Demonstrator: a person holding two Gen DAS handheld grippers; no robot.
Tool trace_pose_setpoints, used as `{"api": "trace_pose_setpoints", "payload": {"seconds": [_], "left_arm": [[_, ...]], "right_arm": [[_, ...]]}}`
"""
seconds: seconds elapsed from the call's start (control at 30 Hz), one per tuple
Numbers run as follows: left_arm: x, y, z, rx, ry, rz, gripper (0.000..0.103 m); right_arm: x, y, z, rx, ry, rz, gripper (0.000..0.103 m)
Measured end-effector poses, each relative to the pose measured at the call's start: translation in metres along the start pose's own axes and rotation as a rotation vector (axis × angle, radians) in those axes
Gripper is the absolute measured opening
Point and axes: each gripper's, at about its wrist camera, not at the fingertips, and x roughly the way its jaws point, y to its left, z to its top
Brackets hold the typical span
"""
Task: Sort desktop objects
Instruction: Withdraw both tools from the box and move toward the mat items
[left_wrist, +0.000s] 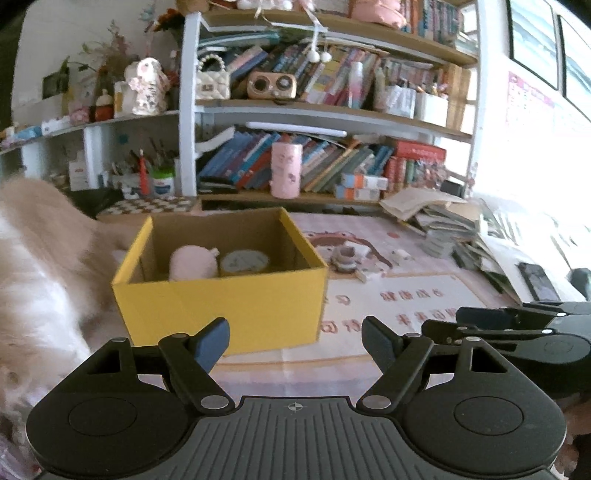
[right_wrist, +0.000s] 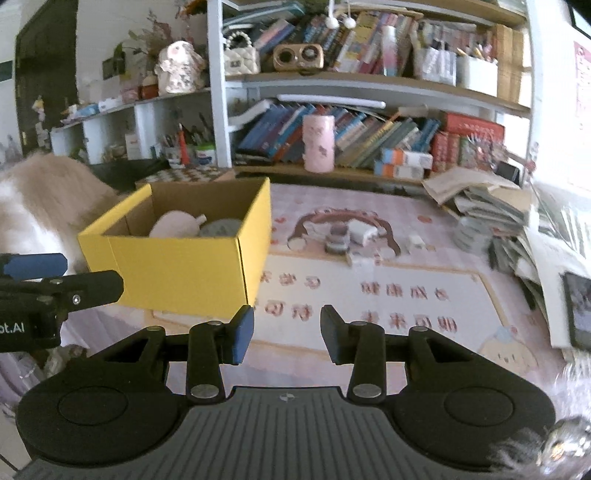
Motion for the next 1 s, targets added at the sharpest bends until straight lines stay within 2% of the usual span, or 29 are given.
{"api": "trace_pose_setpoints", "payload": {"seconds": [0.2,0.47,1.0], "left_arm": [[-0.004,-0.013,-0.01,0.027,0.023,-0.049,0.081],[-0.003,-0.02,-0.019,0.037,0.041,-0.078,0.085],[0.021,-0.043,-0.017,0.057,0.074,-0.137,0.085]], "right_arm": [[-0.011,0.006,-0.017,-0.013,0.03,-0.023,0.042],[-0.015,0.009,-0.023,-0.042,0.044,-0.043,0.045],[-0.011,-0.021,-0.028,0.012,0.096,-0.107,0.05]]}}
